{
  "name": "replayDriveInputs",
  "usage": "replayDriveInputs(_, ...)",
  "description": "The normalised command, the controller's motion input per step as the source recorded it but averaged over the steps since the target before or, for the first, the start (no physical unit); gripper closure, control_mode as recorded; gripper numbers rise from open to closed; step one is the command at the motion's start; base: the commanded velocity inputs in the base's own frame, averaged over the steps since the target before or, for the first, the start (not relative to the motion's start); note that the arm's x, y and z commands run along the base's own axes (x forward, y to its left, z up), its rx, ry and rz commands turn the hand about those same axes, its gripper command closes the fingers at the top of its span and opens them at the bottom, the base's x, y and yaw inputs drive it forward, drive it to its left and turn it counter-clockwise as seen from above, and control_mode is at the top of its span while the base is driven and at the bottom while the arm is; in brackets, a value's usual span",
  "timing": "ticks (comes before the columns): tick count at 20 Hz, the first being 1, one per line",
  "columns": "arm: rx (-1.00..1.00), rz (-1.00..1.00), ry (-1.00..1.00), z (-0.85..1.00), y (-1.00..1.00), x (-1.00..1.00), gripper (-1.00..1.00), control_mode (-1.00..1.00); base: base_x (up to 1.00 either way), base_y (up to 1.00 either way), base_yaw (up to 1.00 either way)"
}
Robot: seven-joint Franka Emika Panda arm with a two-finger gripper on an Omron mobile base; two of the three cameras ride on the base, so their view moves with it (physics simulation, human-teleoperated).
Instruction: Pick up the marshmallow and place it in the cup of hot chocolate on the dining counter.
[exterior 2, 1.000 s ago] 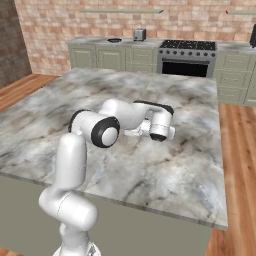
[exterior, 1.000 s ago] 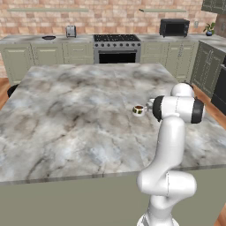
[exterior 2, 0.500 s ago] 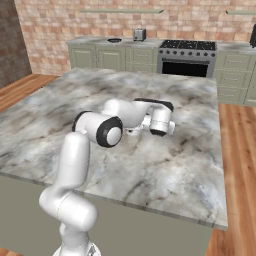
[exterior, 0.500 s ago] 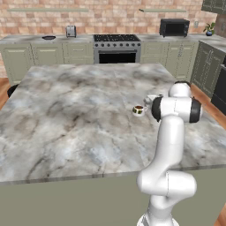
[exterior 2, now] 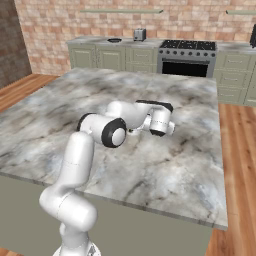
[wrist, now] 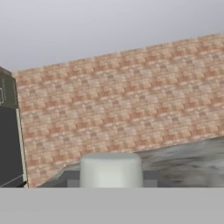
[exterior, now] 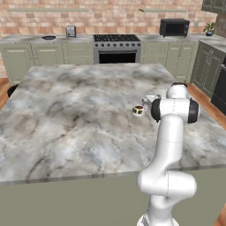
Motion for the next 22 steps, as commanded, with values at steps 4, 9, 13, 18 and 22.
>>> replayDriveInputs(4, 0.0, -0.03, 0.0, -0.15, 0.0, 0.3, 1.0, -1.0, 0.0, 0.0, 0.0)
replayDriveInputs(9, 0.0, -0.03, 0.01, -0.3, -0.02, 0.13, 1.0, -1.0, 0.0, 0.0, 0.0)
replayDriveInputs(13, 0.0, -0.03, 0.0, -0.29, -0.19, 0.14, 1.0, -1.0, 0.0, 0.0, 0.0)
replayDriveInputs(18, 0.0, -0.03, 0.0, -0.16, -0.06, 0.35, 1.0, -1.0, 0.0, 0.0, 0.0)
replayDriveInputs(22, 0.0, -0.03, 0.0, -0.27, 0.0, 0.31, 1.0, -1.0, 0.0, 0.0, 0.0)
